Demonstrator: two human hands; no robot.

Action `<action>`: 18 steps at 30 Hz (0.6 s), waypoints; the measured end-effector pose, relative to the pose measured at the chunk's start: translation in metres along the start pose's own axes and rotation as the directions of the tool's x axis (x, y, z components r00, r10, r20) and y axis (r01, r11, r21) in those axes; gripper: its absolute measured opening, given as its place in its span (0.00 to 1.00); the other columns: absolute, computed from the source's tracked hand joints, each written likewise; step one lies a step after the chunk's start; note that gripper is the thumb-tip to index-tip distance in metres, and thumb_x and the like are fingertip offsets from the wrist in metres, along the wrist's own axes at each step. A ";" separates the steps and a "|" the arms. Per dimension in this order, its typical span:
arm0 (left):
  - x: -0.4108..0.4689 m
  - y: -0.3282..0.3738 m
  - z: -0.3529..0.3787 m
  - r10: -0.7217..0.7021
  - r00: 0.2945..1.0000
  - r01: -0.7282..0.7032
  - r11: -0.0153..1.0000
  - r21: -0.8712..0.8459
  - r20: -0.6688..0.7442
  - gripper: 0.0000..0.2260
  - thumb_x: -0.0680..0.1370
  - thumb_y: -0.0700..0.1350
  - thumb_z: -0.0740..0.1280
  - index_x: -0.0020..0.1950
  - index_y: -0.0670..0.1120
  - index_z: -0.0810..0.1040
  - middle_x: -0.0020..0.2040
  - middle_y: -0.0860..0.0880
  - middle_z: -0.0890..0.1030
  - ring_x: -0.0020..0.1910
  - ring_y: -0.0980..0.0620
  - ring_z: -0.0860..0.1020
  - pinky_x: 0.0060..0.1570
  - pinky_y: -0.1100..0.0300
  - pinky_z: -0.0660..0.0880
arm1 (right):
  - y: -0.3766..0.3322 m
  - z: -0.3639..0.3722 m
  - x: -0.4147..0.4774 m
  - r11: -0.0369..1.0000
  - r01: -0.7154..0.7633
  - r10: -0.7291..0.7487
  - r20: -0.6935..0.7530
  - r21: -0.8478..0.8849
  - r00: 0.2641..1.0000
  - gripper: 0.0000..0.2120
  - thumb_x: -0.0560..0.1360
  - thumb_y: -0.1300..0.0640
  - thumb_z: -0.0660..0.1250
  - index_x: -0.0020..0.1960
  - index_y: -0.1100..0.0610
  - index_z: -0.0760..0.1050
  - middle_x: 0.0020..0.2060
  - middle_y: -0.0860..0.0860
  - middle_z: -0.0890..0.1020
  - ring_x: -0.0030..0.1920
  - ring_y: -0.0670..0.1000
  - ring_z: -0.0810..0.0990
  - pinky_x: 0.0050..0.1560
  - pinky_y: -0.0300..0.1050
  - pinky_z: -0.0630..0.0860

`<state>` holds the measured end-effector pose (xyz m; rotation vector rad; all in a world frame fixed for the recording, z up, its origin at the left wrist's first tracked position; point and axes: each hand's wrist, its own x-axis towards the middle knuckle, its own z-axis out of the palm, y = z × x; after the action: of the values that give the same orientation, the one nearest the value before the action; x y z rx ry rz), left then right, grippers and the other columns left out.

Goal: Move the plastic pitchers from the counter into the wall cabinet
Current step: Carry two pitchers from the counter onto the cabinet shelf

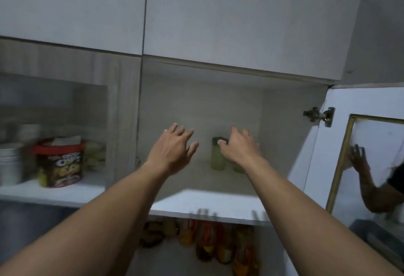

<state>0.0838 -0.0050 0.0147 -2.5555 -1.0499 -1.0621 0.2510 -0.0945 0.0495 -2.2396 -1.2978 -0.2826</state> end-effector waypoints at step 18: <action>-0.264 -0.141 -0.177 -0.642 0.766 0.606 0.701 0.375 -0.036 0.32 0.80 0.63 0.48 0.80 0.50 0.50 0.80 0.40 0.51 0.79 0.41 0.47 0.75 0.40 0.50 | -0.227 0.050 -0.170 0.841 0.490 -0.523 0.113 0.231 0.845 0.35 0.79 0.40 0.59 0.80 0.56 0.55 0.76 0.62 0.63 0.76 0.63 0.59 0.74 0.66 0.58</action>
<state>-0.2396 -0.1174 -0.0492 -1.9829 -2.0266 -0.7446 -0.0345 -0.1034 0.0118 -1.7513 -1.9230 -0.1418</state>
